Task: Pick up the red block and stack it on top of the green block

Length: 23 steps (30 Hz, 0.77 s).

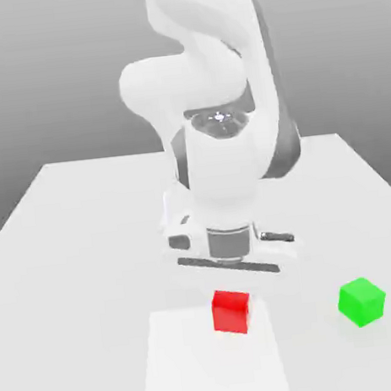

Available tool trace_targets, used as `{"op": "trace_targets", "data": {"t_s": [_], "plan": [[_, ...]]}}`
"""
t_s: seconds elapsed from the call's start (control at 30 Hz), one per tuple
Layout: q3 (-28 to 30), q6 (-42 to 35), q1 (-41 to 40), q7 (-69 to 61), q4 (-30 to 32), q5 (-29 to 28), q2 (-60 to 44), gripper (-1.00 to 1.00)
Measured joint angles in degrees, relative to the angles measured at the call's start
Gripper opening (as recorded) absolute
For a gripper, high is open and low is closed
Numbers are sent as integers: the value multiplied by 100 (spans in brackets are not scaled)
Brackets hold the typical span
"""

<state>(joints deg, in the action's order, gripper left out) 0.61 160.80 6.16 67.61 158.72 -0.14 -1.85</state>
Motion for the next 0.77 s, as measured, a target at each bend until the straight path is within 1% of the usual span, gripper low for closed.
{"op": "trace_targets", "data": {"t_s": [0.1, 0.23, 0.47, 0.53, 0.63, 0.67, 0.77], "plan": [[-294, -220, 124, -482, -71, 33, 126, -100], [-938, -474, 393, -1440, -270, 62, 174, -100], [-1537, -913, 1455, -3150, -640, 67, 248, -100], [-1564, -711, 1776, -3215, -690, -86, -10, -100], [-1352, -189, 1716, -2999, -730, -458, -590, -100], [-1263, -6, 1768, -2899, -741, -599, -789, 100], [-1263, -6, 1768, -2898, -741, -599, -789, 100]]}}
